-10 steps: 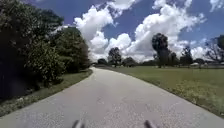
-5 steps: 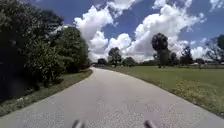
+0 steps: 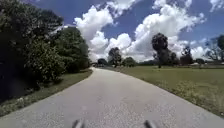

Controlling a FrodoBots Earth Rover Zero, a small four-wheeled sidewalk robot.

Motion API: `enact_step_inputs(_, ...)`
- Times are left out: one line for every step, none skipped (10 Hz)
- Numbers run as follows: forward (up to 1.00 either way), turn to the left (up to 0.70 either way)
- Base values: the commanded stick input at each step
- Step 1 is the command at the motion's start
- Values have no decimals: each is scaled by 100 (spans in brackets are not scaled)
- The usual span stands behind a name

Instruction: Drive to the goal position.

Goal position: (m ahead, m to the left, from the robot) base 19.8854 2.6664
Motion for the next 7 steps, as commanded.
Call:
enact_step_inputs(50,0)
enact_step_inputs(50,0)
enact_step_inputs(50,0)
enact_step_inputs(50,0)
enact_step_inputs(50,0)
enact_step_inputs(50,0)
enact_step_inputs(50,0)
